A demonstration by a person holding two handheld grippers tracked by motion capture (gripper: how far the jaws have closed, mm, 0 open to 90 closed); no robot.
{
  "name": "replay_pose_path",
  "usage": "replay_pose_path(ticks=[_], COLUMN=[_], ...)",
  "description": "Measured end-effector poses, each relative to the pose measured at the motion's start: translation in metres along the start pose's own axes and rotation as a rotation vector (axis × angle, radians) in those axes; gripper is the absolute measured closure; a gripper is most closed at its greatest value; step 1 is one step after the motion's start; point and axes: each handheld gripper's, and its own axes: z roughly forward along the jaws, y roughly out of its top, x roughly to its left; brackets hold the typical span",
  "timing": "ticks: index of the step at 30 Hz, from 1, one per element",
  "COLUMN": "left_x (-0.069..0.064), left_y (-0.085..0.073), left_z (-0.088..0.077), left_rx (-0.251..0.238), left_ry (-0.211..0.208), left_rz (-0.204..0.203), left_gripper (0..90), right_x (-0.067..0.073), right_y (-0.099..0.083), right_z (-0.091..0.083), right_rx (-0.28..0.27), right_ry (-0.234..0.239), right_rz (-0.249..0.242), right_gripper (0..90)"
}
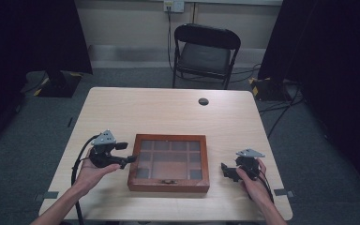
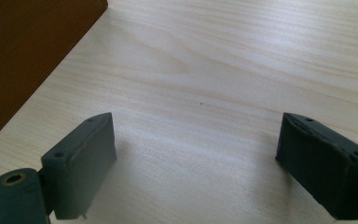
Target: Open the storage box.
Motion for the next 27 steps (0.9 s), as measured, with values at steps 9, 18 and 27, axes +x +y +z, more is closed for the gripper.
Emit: replay_pose_path(ticks=[9, 18, 27], left_x=[-0.022, -0.048, -0.073], left_y=[0.015, 0.036, 0.029], left_z=[0.013, 0.025, 0.052], left_rx=[-0.006, -0.026, 0.049], left_ry=[-0.06, -0.136, -0.28], left_rz=[0.006, 0.039, 0.093], left_gripper=[32.3, 40.3, 52.2], right_x=[0.0, 0.0, 0.0], right_y=[0.0, 0.0, 0.0], right_z=[0.0, 0.0, 0.0], right_rx=[0.001, 0.001, 0.001], right_ry=[0.0, 0.0, 0.0], right_rz=[-0.003, -0.002, -0.002], right_gripper=[10.8, 10.8, 10.8])
